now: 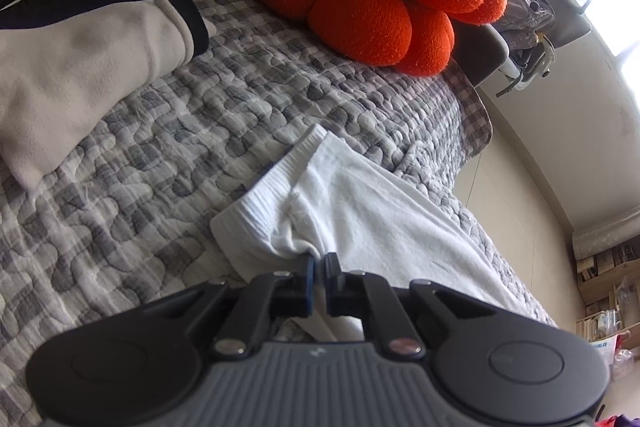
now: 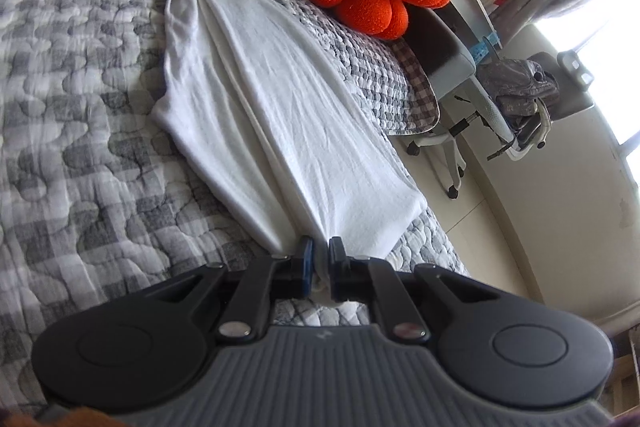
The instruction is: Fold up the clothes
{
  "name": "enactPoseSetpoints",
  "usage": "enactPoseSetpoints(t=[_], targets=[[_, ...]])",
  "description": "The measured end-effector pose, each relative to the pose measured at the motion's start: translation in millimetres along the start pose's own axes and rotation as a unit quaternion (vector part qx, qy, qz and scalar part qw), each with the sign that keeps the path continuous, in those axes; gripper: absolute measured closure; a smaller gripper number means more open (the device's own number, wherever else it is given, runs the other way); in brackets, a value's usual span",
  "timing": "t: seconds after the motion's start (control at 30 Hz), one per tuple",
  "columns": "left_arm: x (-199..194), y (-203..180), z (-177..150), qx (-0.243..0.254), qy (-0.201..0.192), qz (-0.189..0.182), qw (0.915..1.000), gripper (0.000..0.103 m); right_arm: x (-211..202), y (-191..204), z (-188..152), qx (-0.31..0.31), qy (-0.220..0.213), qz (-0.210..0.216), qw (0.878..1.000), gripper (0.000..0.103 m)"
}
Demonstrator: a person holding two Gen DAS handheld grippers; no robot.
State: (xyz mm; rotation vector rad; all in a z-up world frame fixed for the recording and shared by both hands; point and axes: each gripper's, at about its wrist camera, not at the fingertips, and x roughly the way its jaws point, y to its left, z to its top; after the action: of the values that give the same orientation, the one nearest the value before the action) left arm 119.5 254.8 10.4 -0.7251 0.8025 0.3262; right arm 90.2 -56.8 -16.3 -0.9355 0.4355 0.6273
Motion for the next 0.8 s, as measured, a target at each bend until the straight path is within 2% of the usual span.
enactPoseSetpoints(t=[0.17, 0.4, 0.63, 0.8], targets=[[1.0, 7.6, 4.5, -0.012, 0.006, -0.016, 0.9998, 0.097, 0.9, 4.3, -2.7, -0.014, 0.000, -0.007, 1.000, 0.095], [-9.7, 17.3, 11.3, -0.022, -0.010, -0.017, 0.9996, 0.098, 1.2, 8.4, -3.6, -0.026, -0.001, -0.011, 1.000, 0.095], [-18.2, 26.6, 18.7, -0.048, -0.004, -0.030, 0.9984, 0.098, -2.5, -1.5, 0.8, 0.000, -0.011, -0.022, 1.000, 0.097], [-22.6, 24.4, 26.3, -0.043, -0.021, -0.044, 0.9979, 0.097, -2.6, -7.1, 3.5, 0.018, -0.018, -0.021, 0.999, 0.097]])
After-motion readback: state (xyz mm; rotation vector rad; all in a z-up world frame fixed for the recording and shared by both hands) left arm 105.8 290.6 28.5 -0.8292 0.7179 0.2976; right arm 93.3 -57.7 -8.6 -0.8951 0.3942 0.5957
